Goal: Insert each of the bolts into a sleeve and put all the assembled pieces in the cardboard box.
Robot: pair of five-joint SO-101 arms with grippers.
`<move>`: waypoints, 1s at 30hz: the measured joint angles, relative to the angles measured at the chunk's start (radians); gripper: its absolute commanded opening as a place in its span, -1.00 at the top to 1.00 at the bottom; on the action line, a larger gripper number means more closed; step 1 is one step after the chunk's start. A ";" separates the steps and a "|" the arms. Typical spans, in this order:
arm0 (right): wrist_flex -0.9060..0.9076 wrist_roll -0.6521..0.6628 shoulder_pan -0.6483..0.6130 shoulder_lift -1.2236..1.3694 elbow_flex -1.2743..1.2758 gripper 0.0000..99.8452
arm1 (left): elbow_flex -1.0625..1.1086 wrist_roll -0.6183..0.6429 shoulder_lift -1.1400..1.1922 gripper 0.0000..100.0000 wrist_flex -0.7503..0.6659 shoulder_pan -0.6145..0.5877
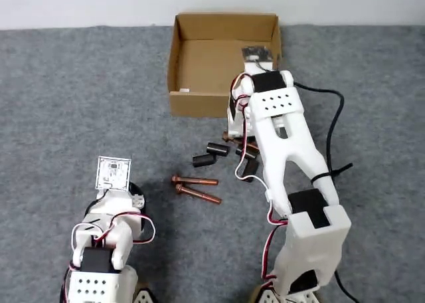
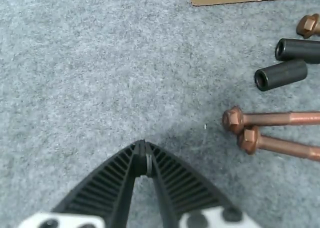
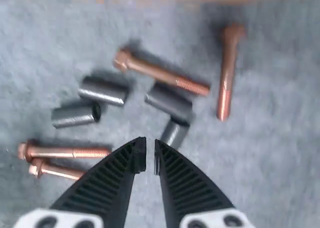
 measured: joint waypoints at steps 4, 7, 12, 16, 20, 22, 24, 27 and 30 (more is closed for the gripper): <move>0.054 -0.029 0.003 0.005 0.000 0.67 | 0.000 0.000 0.000 0.99 0.000 0.000; 0.057 -0.035 -0.002 0.043 0.000 0.67 | 0.000 0.000 0.000 0.99 0.000 0.000; 0.054 -0.037 0.002 0.117 0.000 0.67 | 0.000 0.000 0.000 0.99 0.000 0.000; 0.032 -0.057 -0.002 0.172 0.000 0.67 | 0.000 0.000 0.000 0.99 0.000 0.000; 0.015 -0.061 0.000 0.226 0.000 0.67 | 0.000 0.000 0.000 0.99 0.000 0.000; -0.006 -0.061 0.000 0.247 0.000 0.67 | 0.000 0.000 0.000 0.99 0.000 0.000; -0.032 -0.063 0.000 0.276 0.000 0.68 | 0.000 0.000 0.000 0.99 0.000 0.000; -0.046 -0.064 -0.002 0.315 0.000 0.86 | 0.000 0.000 0.000 0.99 0.000 0.000; -0.043 -0.064 0.006 0.336 -0.006 0.96 | 0.000 0.000 0.002 0.99 0.000 0.000</move>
